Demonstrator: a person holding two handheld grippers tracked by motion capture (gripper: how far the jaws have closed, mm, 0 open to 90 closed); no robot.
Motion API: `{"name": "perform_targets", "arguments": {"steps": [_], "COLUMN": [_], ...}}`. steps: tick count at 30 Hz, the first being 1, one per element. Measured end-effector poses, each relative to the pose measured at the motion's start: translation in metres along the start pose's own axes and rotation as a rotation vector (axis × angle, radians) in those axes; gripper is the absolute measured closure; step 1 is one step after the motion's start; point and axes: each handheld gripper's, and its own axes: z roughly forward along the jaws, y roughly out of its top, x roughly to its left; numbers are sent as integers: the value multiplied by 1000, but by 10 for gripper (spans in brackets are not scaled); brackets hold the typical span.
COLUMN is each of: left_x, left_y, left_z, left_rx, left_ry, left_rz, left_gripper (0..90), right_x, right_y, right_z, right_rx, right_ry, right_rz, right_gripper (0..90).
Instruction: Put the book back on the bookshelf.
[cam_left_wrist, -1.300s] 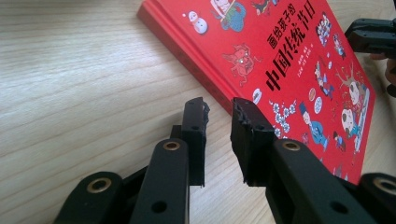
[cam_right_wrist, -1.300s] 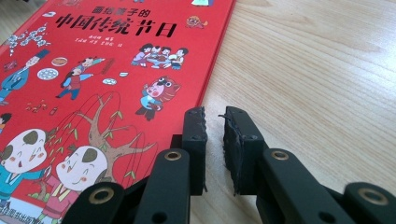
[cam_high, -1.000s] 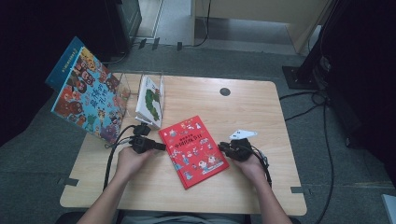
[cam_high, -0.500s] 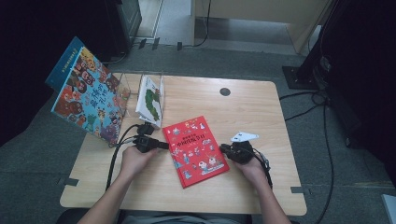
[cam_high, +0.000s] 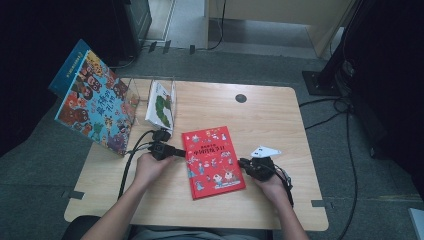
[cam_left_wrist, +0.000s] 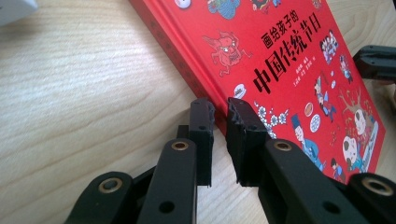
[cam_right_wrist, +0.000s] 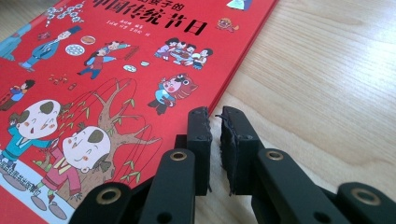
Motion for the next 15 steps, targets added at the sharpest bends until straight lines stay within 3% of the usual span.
{"name": "perform_targets", "arguments": {"steps": [15], "left_x": [-1], "left_y": [12], "left_z": [10], "left_rx": [-11], "left_ry": [-21], "left_rz": [13], "left_gripper": [808], "right_x": [2], "right_y": [-7], "right_z": [-6], "right_rx": [-13], "right_ry": [-24], "right_rz": [14], "right_gripper": [821]}}
